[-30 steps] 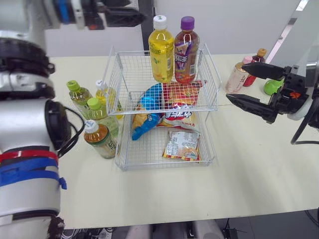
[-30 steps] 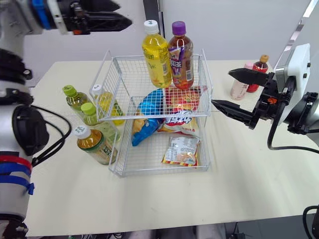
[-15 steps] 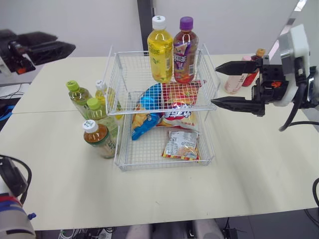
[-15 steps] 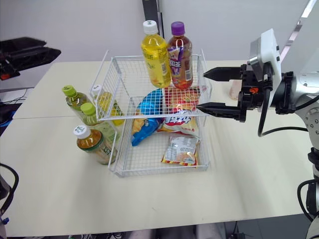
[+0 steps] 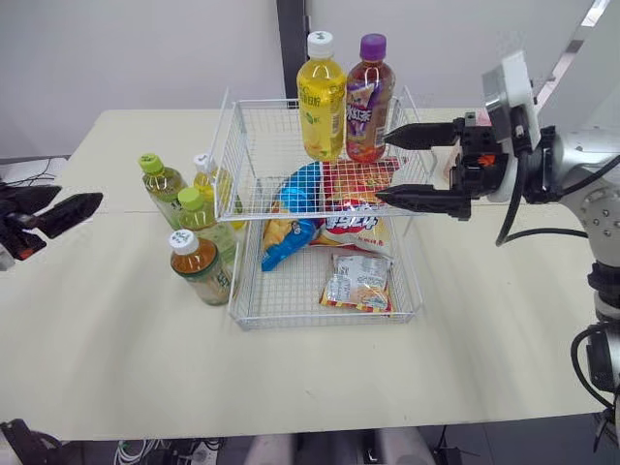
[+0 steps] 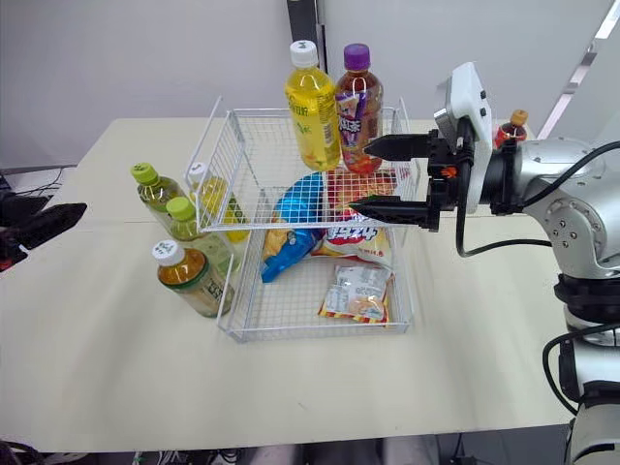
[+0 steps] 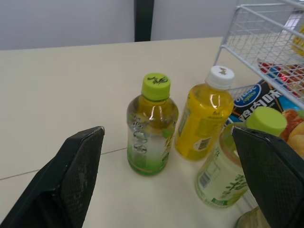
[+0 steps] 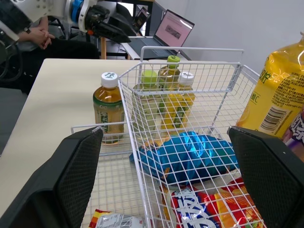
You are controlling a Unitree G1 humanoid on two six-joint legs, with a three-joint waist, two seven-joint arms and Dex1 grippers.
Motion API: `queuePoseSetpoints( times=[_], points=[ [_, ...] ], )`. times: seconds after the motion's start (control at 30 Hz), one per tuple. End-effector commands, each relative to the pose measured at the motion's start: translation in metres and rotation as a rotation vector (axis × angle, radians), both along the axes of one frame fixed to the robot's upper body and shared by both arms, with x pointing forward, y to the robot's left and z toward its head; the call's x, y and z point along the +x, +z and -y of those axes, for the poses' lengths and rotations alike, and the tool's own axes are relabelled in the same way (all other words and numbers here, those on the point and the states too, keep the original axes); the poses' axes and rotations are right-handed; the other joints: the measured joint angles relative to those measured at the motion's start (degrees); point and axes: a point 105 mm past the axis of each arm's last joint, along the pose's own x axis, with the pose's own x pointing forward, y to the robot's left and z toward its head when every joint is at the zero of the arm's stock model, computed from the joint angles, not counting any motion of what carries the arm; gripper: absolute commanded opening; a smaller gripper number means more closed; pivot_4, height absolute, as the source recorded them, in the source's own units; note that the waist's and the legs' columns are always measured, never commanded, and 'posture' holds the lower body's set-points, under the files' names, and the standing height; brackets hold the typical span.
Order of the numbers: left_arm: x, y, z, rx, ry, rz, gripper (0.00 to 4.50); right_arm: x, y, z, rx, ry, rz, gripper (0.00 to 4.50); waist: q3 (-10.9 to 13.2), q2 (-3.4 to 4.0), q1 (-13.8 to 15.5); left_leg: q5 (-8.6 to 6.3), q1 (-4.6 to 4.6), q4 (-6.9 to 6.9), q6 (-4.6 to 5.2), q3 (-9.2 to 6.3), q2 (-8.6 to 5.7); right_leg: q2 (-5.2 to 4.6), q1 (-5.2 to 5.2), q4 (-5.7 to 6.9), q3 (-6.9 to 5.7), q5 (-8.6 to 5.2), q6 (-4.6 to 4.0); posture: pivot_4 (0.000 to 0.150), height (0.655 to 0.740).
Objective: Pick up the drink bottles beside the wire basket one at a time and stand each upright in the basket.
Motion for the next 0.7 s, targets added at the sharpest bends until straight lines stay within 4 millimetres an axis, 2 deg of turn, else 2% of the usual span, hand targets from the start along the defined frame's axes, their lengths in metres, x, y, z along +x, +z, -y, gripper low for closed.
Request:
queuePoseSetpoints(
  times=[0.03, 0.33, 0.43, 0.6, 0.7],
  points=[
    [-0.009, 0.015, 0.0, 0.049, 0.04, 0.096, 4.46, -0.007, 0.012, -0.001, 0.006, -0.007, 0.06, 4.5, 0.0, 0.0, 0.2, 0.0, 0.0, 0.0, 0.0, 0.0, 0.0, -0.01, 0.0, 0.0, 0.0, 0.0, 0.0, 0.15, 0.74],
    [-0.011, -0.002, 0.002, 0.028, 0.104, 0.085, 4.46, -0.01, 0.011, -0.005, 0.001, -0.003, 0.063, 4.5, 0.0, 0.0, 0.3, 0.0, 0.04, -0.03, 0.0, 0.03, 0.0, -0.03, 0.01, 0.0, 0.03, 0.03, -0.02, 0.15, 0.74],
    [-0.01, -0.008, 0.009, 0.021, 0.09, 0.072, 4.46, -0.008, 0.01, -0.006, -0.001, -0.01, 0.067, 4.5, 0.0, 0.0, 0.3, -0.01, 0.04, -0.03, 0.0, 0.03, 0.03, -0.02, 0.01, 0.0, 0.02, 0.03, -0.02, 0.15, 0.74],
    [0.005, -0.01, 0.016, 0.003, 0.094, 0.075, 4.46, -0.009, 0.009, -0.01, -0.004, -0.006, 0.074, 4.5, 0.0, -0.01, 0.4, 0.0, 0.04, -0.02, 0.0, 0.01, 0.03, 0.0, 0.02, 0.0, -0.03, 0.04, -0.03, 0.15, 0.74],
    [0.023, -0.007, 0.024, -0.031, 0.091, 0.098, 4.46, -0.011, 0.008, -0.011, -0.002, -0.005, 0.077, 4.5, 0.0, -0.03, 0.6, 0.0, 0.04, -0.01, 0.0, -0.03, -0.05, 0.02, 0.07, 0.0, -0.07, 0.04, -0.02, 0.15, 0.74]
  ],
)
